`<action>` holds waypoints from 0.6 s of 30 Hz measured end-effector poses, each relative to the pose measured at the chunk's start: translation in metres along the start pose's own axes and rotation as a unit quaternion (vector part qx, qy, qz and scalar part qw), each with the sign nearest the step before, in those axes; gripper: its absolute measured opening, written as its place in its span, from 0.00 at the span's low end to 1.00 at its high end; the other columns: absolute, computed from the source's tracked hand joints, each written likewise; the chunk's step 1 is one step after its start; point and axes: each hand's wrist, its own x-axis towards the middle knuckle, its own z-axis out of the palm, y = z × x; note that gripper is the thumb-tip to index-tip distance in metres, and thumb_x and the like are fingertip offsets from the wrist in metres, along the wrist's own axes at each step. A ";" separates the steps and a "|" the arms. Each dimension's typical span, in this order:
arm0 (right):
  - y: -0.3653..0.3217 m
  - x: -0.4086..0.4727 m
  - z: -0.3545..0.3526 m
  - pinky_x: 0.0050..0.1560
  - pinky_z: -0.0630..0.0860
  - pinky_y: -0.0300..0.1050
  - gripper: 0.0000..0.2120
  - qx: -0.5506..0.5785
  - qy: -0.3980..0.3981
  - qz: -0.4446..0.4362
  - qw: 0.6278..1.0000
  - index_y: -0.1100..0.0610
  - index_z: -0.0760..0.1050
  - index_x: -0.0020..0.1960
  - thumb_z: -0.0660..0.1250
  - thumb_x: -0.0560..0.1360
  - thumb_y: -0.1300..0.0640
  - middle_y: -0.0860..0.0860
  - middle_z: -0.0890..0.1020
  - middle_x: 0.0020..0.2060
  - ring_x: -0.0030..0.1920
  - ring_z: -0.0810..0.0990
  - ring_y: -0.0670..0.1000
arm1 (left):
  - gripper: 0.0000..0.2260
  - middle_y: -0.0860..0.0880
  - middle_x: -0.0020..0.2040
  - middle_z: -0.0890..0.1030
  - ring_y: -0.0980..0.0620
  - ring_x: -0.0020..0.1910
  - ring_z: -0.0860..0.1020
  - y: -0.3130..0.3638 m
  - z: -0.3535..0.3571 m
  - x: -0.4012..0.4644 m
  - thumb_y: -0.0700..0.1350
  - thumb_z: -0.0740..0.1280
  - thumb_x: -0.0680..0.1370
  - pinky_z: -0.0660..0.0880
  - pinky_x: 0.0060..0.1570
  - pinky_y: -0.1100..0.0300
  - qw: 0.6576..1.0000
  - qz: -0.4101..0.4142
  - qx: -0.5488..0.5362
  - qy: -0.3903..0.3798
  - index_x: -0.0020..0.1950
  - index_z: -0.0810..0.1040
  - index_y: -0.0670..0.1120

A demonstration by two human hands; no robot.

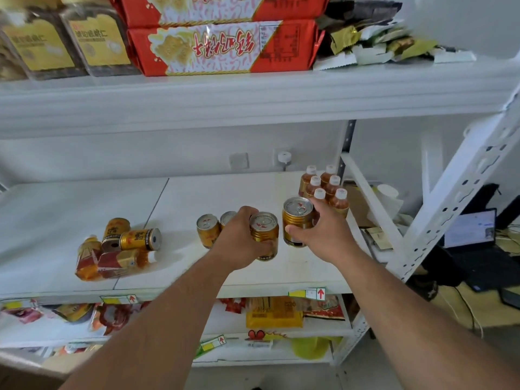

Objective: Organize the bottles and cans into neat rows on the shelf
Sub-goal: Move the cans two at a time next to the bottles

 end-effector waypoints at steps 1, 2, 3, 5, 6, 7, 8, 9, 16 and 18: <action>0.000 0.007 0.001 0.55 0.69 0.40 0.38 -0.002 0.002 0.004 1.000 0.47 0.68 0.74 0.80 0.68 0.46 0.41 0.76 0.64 0.61 0.73 0.44 | 0.31 0.61 0.48 0.77 0.64 0.44 0.78 -0.001 -0.001 0.008 0.55 0.77 0.59 0.71 0.35 0.71 1.000 0.000 0.002 -0.003 0.57 0.66 0.59; -0.001 0.015 0.003 0.55 0.69 0.42 0.38 -0.006 0.004 0.007 1.000 0.47 0.67 0.74 0.79 0.68 0.46 0.43 0.77 0.65 0.63 0.74 0.46 | 0.31 0.60 0.49 0.77 0.60 0.46 0.78 -0.002 -0.003 0.018 0.55 0.77 0.59 0.73 0.36 0.67 1.000 0.001 0.005 -0.004 0.57 0.66 0.60; -0.001 0.024 0.005 0.55 0.69 0.42 0.38 -0.012 0.008 0.010 1.000 0.47 0.67 0.74 0.79 0.68 0.46 0.44 0.77 0.66 0.64 0.74 0.47 | 0.31 0.60 0.49 0.77 0.58 0.46 0.78 -0.003 -0.004 0.028 0.55 0.77 0.59 0.74 0.37 0.65 1.000 0.002 0.007 -0.005 0.57 0.66 0.60; -0.004 0.041 0.010 0.54 0.69 0.41 0.37 -0.022 0.016 0.013 1.000 0.46 0.68 0.73 0.79 0.68 0.46 0.43 0.78 0.63 0.61 0.74 0.46 | 0.31 0.60 0.48 0.77 0.58 0.45 0.78 -0.007 -0.009 0.049 0.54 0.78 0.60 0.75 0.35 0.64 1.000 0.005 0.001 -0.008 0.56 0.66 0.60; -0.006 0.050 0.013 0.53 0.68 0.38 0.36 -0.025 0.023 0.012 0.999 0.46 0.69 0.71 0.79 0.68 0.45 0.40 0.78 0.58 0.58 0.75 0.44 | 0.30 0.61 0.47 0.77 0.59 0.44 0.78 -0.010 -0.012 0.060 0.54 0.78 0.60 0.73 0.32 0.66 1.000 0.010 -0.003 -0.009 0.56 0.67 0.60; -0.007 0.058 0.016 0.49 0.68 0.35 0.35 -0.026 0.032 0.011 0.999 0.46 0.70 0.70 0.79 0.67 0.45 0.36 0.77 0.52 0.54 0.75 0.42 | 0.29 0.61 0.46 0.77 0.62 0.43 0.77 -0.012 -0.015 0.070 0.53 0.78 0.61 0.71 0.31 0.69 1.000 0.016 -0.004 -0.011 0.56 0.67 0.60; -0.009 0.066 0.018 0.46 0.67 0.33 0.34 -0.025 0.040 0.010 0.999 0.45 0.71 0.69 0.80 0.66 0.45 0.33 0.75 0.47 0.51 0.75 0.40 | 0.29 0.61 0.46 0.77 0.64 0.43 0.77 -0.015 -0.018 0.080 0.52 0.79 0.61 0.70 0.32 0.71 1.000 0.024 -0.003 -0.013 0.56 0.67 0.60; -0.010 0.074 0.022 0.46 0.68 0.33 0.34 -0.023 0.045 0.012 0.999 0.45 0.71 0.68 0.80 0.66 0.46 0.33 0.74 0.45 0.49 0.76 0.40 | 0.29 0.61 0.46 0.78 0.65 0.43 0.77 -0.018 -0.020 0.090 0.51 0.79 0.61 0.69 0.33 0.73 0.999 0.031 -0.002 -0.014 0.56 0.67 0.59; -0.011 0.117 0.047 0.45 0.71 0.35 0.25 -0.008 0.056 0.018 0.998 0.43 0.70 0.56 0.80 0.65 0.50 0.37 0.78 0.45 0.46 0.77 0.39 | 0.29 0.60 0.45 0.77 0.66 0.40 0.76 -0.035 -0.031 0.147 0.50 0.79 0.60 0.67 0.31 0.72 0.999 0.039 0.009 -0.015 0.54 0.68 0.58; -0.008 0.126 0.054 0.44 0.71 0.38 0.24 -0.013 0.066 0.019 0.998 0.45 0.72 0.55 0.80 0.64 0.51 0.38 0.77 0.44 0.45 0.77 0.40 | 0.29 0.61 0.44 0.77 0.65 0.40 0.76 -0.041 -0.029 0.159 0.50 0.79 0.60 0.68 0.32 0.71 0.999 0.036 0.015 -0.015 0.54 0.67 0.59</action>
